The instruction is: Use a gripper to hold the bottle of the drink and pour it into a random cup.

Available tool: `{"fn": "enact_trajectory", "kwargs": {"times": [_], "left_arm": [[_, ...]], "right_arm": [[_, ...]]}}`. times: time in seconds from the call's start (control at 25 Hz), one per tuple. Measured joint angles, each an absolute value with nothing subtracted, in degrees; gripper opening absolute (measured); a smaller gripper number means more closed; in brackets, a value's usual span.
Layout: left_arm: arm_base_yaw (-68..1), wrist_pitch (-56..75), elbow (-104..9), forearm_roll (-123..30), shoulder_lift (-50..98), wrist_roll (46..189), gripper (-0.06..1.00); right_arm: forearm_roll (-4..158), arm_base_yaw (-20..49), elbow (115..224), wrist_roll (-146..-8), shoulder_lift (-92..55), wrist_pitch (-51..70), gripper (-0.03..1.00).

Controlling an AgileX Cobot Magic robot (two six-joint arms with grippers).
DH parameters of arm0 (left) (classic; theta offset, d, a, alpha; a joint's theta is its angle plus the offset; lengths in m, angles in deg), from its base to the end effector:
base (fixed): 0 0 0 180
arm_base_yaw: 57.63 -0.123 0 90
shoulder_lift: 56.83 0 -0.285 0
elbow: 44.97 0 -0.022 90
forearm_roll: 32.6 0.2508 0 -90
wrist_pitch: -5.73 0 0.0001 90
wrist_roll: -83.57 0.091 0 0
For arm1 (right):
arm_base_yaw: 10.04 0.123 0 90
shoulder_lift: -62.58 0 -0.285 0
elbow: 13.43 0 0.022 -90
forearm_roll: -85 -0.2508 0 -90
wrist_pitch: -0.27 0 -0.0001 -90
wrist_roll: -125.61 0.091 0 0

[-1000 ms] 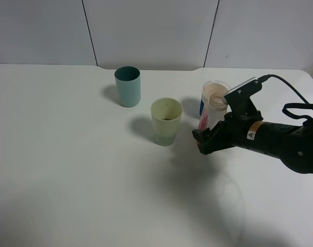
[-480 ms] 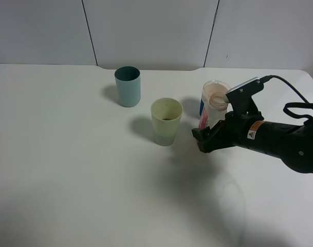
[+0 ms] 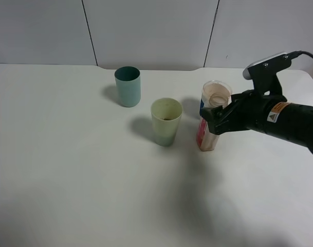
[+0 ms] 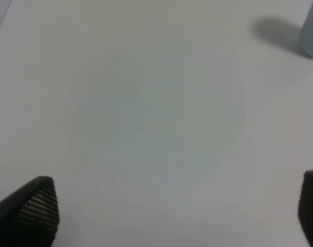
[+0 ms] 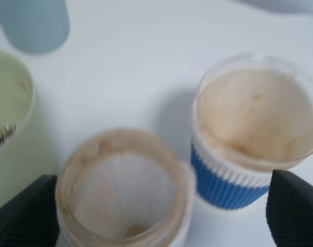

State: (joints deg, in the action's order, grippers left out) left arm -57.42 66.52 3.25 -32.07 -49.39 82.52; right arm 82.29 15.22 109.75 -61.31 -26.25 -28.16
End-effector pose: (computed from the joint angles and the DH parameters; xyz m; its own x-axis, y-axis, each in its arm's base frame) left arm -0.0065 0.0008 0.2789 -0.4453 -0.0122 -0.8953 -0.0097 0.9999 -0.0088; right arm 0.2131 0.0983 0.1716 -0.3804 -0.2669 -0.8854 -0.4400 0.8944 -0.0806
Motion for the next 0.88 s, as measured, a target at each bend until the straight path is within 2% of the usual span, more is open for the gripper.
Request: {"fn": "enact_trajectory", "kwargs": {"times": [0.24,0.4,0.6,0.88], "left_arm": [[-57.4,66.5,3.3,-32.1,-49.4,82.5,0.93],[-57.4,66.5,3.3,-32.1,-49.4,82.5,0.93],[-57.4,66.5,3.3,-32.1,-49.4,82.5,0.93],[-57.4,66.5,3.3,-32.1,-49.4,82.5,0.93]], "right_arm": [[79.7,15.1,109.8,-65.3,-15.3,-24.2,0.78],[79.4,12.6,109.9,-66.5,-8.6,-21.4,0.78],[80.3,8.1,114.6,-66.5,-1.7,-9.3,0.78],[90.9,4.3,123.4,-59.5,6.5,7.3,0.78]]}}
